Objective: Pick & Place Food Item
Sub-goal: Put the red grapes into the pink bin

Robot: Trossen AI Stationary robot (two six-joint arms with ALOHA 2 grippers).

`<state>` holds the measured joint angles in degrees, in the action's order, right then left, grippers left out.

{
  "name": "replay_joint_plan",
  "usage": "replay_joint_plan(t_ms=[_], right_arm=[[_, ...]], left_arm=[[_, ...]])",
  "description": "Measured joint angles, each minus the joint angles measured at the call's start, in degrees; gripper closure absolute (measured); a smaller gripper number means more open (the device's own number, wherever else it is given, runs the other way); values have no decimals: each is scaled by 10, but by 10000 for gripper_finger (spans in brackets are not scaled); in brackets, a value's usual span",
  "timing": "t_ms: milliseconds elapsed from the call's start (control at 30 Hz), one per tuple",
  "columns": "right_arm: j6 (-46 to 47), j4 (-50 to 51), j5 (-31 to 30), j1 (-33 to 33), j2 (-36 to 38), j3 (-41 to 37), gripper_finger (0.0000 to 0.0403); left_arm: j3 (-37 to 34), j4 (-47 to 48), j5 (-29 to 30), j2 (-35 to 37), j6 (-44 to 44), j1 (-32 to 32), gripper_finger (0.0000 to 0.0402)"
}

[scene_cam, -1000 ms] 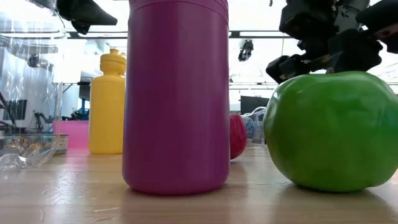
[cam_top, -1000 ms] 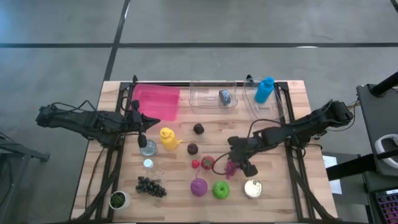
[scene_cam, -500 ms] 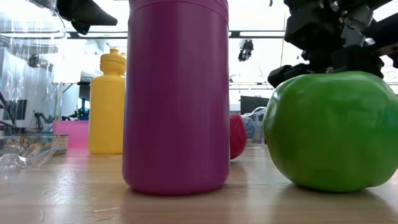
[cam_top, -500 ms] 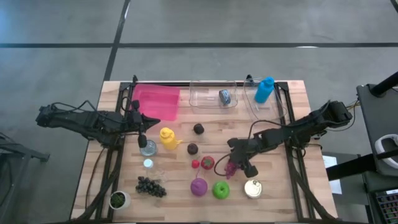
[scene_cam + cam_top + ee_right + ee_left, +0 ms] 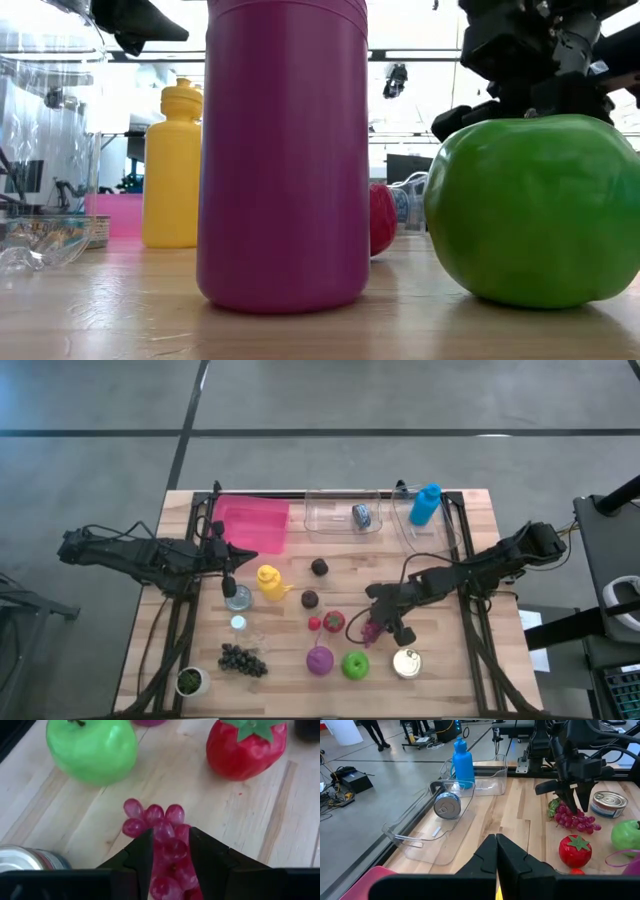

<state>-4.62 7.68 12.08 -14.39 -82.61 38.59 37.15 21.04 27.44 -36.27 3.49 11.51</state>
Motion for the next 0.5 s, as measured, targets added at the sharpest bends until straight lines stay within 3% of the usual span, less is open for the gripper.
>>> replay_joint_plan(t_ms=[500], right_arm=[[-1, -8, -1, 0, 0, -14, 329]], left_arm=[[0, 0, 0, 0, 0, 0, 400]])
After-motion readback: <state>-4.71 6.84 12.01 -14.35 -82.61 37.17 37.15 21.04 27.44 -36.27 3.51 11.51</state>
